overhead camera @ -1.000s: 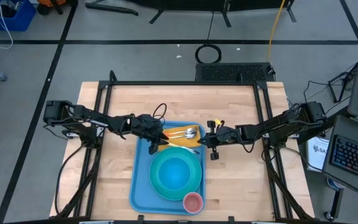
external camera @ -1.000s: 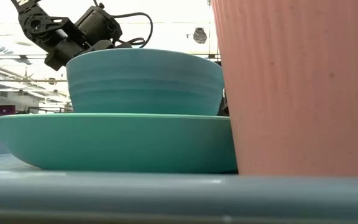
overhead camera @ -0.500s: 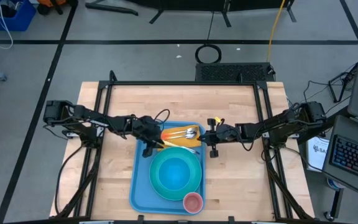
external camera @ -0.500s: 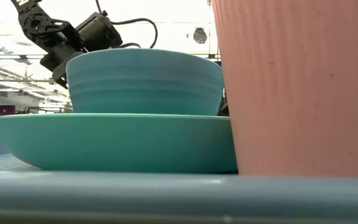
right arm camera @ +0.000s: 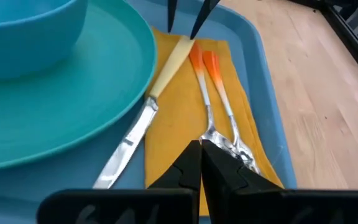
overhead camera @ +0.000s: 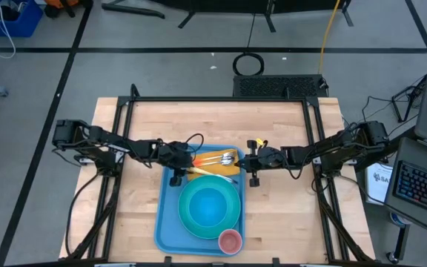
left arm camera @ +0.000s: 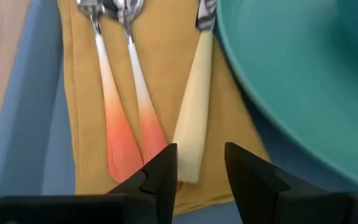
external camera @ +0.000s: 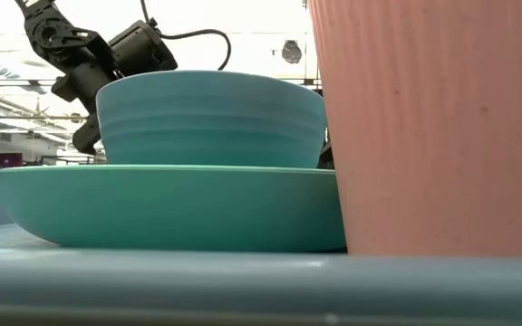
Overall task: Set up tray
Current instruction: Adjust the light green knife on the orange napkin
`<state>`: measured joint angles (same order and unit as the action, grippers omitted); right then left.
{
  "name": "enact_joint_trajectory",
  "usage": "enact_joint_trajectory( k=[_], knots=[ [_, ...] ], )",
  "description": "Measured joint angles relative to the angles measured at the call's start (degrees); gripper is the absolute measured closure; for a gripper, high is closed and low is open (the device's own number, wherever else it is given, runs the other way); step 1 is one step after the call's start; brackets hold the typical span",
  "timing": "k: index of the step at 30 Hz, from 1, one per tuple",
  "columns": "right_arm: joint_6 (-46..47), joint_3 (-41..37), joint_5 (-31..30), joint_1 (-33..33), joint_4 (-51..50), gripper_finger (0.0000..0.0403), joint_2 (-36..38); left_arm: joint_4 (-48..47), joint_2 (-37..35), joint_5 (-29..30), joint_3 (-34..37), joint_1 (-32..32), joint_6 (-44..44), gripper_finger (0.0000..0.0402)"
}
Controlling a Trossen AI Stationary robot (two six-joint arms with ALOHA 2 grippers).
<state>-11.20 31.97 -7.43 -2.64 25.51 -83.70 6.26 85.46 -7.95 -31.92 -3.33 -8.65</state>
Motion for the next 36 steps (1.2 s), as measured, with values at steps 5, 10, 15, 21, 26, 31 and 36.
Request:
enact_joint_trajectory(
  k=[5, 10, 15, 21, 26, 31, 36],
  knots=[
    [0.3, 0.0, 0.0, 0.7, 0.0, 0.0399, 0.0, 0.5, 0.1, 0.6, 0.0, 0.7, -0.1, 0.0235],
    [1.5, 0.0, 0.0, 1.5, 0.0, 0.0399, 0.0, 1.6, 0.1, 0.7, 0.0, 1.7, -1.9, 0.0198],
    [1.6, 0.0, 0.1, 1.5, 0.5, 0.0399, 0.0, 1.3, 0.1, 2.1, 0.0, 1.9, -3.7, 0.0182],
    [2.2, 0.0, 0.0, 1.5, 2.2, 0.0399, 0.0, 1.1, 1.5, 2.2, 0.0, 1.0, -4.4, 0.0188],
    [2.2, 0.0, 0.0, 1.6, 2.6, 0.0399, 0.0, 2.7, 4.5, 2.2, 0.0, 1.0, -4.4, 0.0205],
    [2.2, 0.0, 0.0, 1.6, 2.8, 0.0399, 0.0, 3.6, 5.1, 2.1, 0.0, 0.9, -4.3, 0.0224],
    [2.2, 0.0, 0.0, 1.5, 3.0, 0.0399, 0.0, 2.9, 4.5, 2.1, 0.0, 0.9, -4.2, 0.0247]
  ],
)
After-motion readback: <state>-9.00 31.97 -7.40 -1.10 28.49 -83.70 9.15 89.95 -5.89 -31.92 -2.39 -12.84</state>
